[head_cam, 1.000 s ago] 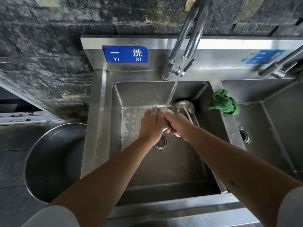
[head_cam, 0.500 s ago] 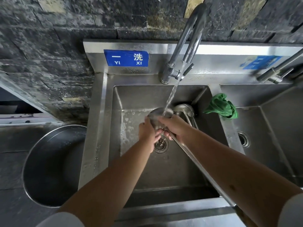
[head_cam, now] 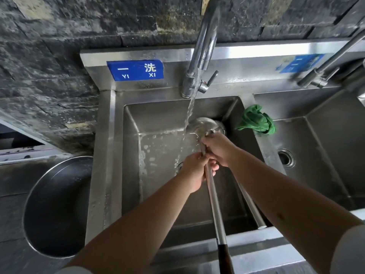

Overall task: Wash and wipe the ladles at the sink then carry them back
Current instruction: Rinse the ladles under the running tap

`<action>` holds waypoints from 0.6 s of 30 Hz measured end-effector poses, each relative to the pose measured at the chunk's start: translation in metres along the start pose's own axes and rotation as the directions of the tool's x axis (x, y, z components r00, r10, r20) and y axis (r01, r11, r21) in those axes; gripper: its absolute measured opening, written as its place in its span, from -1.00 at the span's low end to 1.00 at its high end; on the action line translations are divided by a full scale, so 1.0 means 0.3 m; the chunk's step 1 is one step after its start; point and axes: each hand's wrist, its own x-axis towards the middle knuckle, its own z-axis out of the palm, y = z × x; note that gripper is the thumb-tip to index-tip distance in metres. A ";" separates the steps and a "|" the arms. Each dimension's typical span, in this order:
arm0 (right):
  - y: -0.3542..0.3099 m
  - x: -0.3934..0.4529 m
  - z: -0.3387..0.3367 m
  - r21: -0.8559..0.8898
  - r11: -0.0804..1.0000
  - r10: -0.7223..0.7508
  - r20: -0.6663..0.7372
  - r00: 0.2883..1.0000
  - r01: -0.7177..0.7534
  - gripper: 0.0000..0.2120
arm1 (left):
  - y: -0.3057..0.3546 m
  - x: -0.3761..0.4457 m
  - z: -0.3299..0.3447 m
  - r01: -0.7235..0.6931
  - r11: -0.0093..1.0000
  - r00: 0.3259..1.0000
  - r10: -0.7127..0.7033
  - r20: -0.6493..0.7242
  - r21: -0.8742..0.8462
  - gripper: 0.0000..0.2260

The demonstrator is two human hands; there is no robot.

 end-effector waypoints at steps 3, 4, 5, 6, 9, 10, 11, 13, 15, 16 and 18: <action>0.076 -0.108 -0.053 -0.032 1.000 0.000 -0.004 1.000 0.000 -0.83 | 0.019 0.070 0.030 0.008 1.000 0.999 -0.007 -0.049 0.016 -0.83; 0.115 -0.145 -0.074 -0.003 1.000 0.021 0.006 1.000 -0.021 -0.82 | 0.021 0.097 0.047 0.016 1.000 0.999 -0.016 -0.047 0.011 -0.84; 0.157 -0.181 -0.091 0.002 0.999 0.049 0.018 0.999 -0.049 -0.81 | 0.021 0.122 0.065 0.020 1.000 0.999 -0.020 -0.040 -0.006 -0.84; 0.196 -0.211 -0.108 -0.035 0.996 0.081 0.011 0.997 -0.080 -0.81 | 0.019 0.147 0.084 0.017 1.000 0.999 -0.018 -0.035 -0.023 -0.83; 0.280 -0.218 -0.168 -0.073 0.990 0.115 -0.064 0.991 -0.119 -0.84 | 0.000 0.220 0.146 0.019 0.999 0.998 -0.022 -0.063 -0.042 -0.82; 0.291 -0.196 -0.188 -0.046 0.991 0.120 -0.105 0.987 -0.125 -0.85 | -0.014 0.241 0.160 0.024 0.998 0.998 -0.027 -0.051 -0.054 -0.83; 0.294 -0.168 -0.209 -0.038 0.991 0.120 -0.142 0.983 -0.127 -0.84 | -0.029 0.260 0.173 0.028 0.998 0.999 -0.030 -0.035 -0.050 -0.84; 0.290 -0.112 -0.254 -0.062 0.991 0.107 -0.184 0.977 -0.120 -0.82 | -0.066 0.294 0.194 0.034 0.998 0.999 -0.034 -0.005 0.047 -0.83; 0.286 -0.063 -0.294 -0.077 0.991 0.088 -0.201 0.976 -0.105 -0.80 | -0.101 0.313 0.208 0.061 0.981 0.998 -0.062 -0.001 0.184 -0.83; 0.283 -0.041 -0.315 -0.079 0.991 0.088 -0.202 0.975 -0.106 -0.80 | -0.114 0.318 0.218 0.075 0.969 0.997 -0.077 -0.003 0.234 -0.84; 0.279 -0.002 -0.349 -0.067 0.992 0.096 -0.196 0.976 -0.111 -0.79 | -0.137 0.329 0.235 0.090 0.966 0.995 -0.097 0.017 0.241 -0.86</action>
